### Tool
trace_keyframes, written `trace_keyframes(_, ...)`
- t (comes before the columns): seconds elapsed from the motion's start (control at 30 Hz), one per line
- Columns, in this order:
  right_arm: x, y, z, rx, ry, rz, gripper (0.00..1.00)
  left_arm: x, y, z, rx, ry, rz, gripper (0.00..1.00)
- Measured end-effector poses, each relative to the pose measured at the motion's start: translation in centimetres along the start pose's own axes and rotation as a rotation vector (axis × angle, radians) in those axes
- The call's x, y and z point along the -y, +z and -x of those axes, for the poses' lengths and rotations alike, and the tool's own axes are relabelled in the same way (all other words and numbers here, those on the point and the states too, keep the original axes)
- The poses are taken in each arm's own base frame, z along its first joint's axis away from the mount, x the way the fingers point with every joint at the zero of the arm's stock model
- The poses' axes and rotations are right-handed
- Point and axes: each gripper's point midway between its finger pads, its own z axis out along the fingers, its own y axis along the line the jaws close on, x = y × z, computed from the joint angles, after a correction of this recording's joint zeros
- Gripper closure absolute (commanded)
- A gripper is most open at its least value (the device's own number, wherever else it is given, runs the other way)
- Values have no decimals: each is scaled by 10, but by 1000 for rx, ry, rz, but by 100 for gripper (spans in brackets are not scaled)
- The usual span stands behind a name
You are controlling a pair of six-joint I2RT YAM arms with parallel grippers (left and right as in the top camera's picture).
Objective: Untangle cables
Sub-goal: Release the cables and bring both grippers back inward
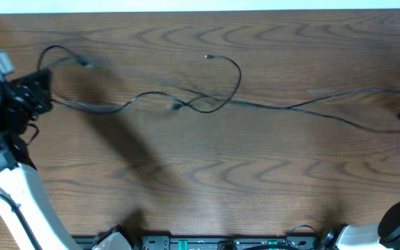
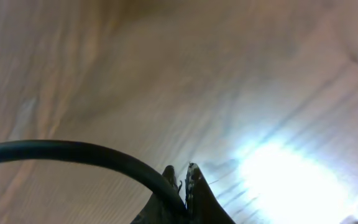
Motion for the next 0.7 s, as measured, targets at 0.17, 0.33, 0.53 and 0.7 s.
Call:
trace_keyframes(0.17,21,0,8,-4,73,15,99,-20,17,-11,-47,-106,-27,83)
trace_keyframes(0.33,8,0,5,-11,40,50,99,-16,23,-16,-70,-135,-66,83)
trace_keyframes(0.53,-26,-1,-9,-25,-62,86,99,-9,22,-17,-80,-148,-105,76)
trace_keyframes(0.7,-72,-3,-31,-37,-210,144,99,7,25,-31,-140,-172,-158,73)
